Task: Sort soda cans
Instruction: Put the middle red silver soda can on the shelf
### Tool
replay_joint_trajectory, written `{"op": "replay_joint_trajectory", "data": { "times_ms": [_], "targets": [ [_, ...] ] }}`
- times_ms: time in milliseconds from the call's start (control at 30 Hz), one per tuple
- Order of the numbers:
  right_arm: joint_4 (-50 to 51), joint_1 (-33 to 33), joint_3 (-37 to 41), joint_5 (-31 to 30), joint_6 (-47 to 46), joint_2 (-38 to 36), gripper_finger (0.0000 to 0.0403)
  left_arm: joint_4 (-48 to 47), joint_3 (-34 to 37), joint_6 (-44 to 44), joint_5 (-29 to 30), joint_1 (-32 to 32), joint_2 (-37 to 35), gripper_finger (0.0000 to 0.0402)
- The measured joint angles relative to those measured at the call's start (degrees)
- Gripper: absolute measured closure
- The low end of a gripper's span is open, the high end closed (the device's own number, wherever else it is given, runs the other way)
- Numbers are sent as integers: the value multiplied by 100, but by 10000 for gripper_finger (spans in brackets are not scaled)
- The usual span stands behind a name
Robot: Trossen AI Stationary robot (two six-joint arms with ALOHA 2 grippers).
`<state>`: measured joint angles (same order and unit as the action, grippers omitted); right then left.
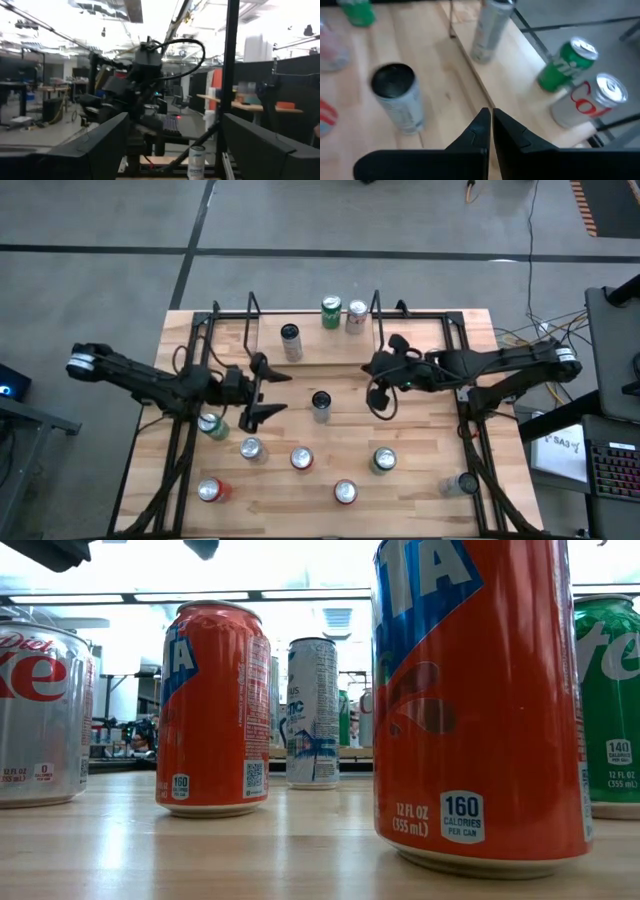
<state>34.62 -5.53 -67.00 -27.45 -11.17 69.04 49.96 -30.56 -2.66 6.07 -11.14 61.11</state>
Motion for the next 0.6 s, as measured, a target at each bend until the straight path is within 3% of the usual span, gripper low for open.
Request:
{"op": "replay_joint_trajectory", "data": {
  "times_ms": [133, 300, 600],
  "targets": [
    [-153, 70, 302, -170, -62, 45, 394, -13, -295, -130, 36, -57, 382, 98],
    [-756, 244, 642, -254, -28, 48, 394, -775, -748, -155, 107, -55, 695, 98],
    [-934, 1177, 315, 22, 159, 60, 394, -1500, -1274, 282, 349, -55, 817, 98]
  ]
}}
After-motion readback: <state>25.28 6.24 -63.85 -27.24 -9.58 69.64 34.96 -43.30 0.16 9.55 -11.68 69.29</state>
